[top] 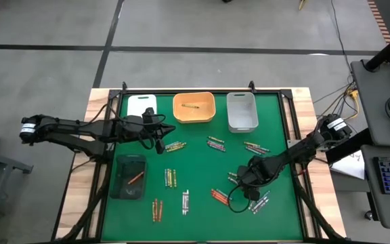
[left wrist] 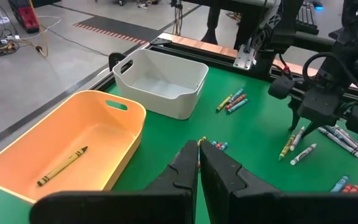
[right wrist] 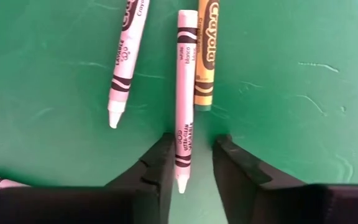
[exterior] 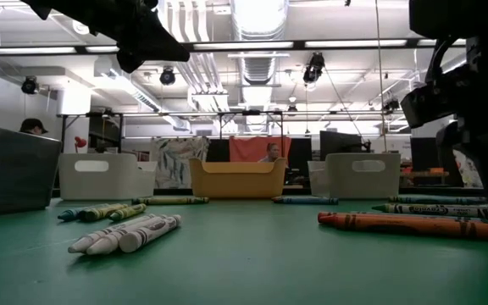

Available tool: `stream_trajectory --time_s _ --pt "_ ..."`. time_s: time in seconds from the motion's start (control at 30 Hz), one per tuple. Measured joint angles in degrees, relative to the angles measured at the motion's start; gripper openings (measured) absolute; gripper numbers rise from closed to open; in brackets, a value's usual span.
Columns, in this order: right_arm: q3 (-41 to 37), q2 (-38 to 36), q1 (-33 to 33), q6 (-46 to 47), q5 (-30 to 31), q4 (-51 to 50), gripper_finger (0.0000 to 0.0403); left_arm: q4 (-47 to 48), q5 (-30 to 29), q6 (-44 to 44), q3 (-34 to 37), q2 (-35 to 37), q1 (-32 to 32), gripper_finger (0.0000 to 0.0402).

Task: Sort crayons
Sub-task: Put the white crayon into the gray bin

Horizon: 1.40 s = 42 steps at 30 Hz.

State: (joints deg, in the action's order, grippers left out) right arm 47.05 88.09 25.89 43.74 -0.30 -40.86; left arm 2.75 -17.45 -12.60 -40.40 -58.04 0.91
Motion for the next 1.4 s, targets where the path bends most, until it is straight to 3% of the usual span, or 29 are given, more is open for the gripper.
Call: stream_trajectory --time_s 0.27,0.5,0.9,1.13,1.4 --pt "-0.1 -0.5 0.0 -0.4 -0.1 0.2 0.0016 -0.2 0.0 -0.4 0.0 0.0 0.0 0.0000" --pt "0.6 -3.1 0.0 -0.5 0.5 -3.3 0.0009 -0.8 0.0 -0.5 0.0 0.0 0.0 0.0000" --pt "9.9 -9.6 -1.0 -0.7 -0.1 -10.3 0.0009 -1.2 0.0 -1.7 0.0 0.0 0.0 0.0000" --pt "16.2 -10.4 -8.5 -6.6 0.5 -10.5 0.0009 -2.2 0.0 1.8 0.0 0.0 0.0 0.0000" --pt "23.7 -6.3 -22.8 -18.9 0.5 -12.0 0.0009 -1.4 0.0 2.9 0.0 0.0 0.0 0.0000"
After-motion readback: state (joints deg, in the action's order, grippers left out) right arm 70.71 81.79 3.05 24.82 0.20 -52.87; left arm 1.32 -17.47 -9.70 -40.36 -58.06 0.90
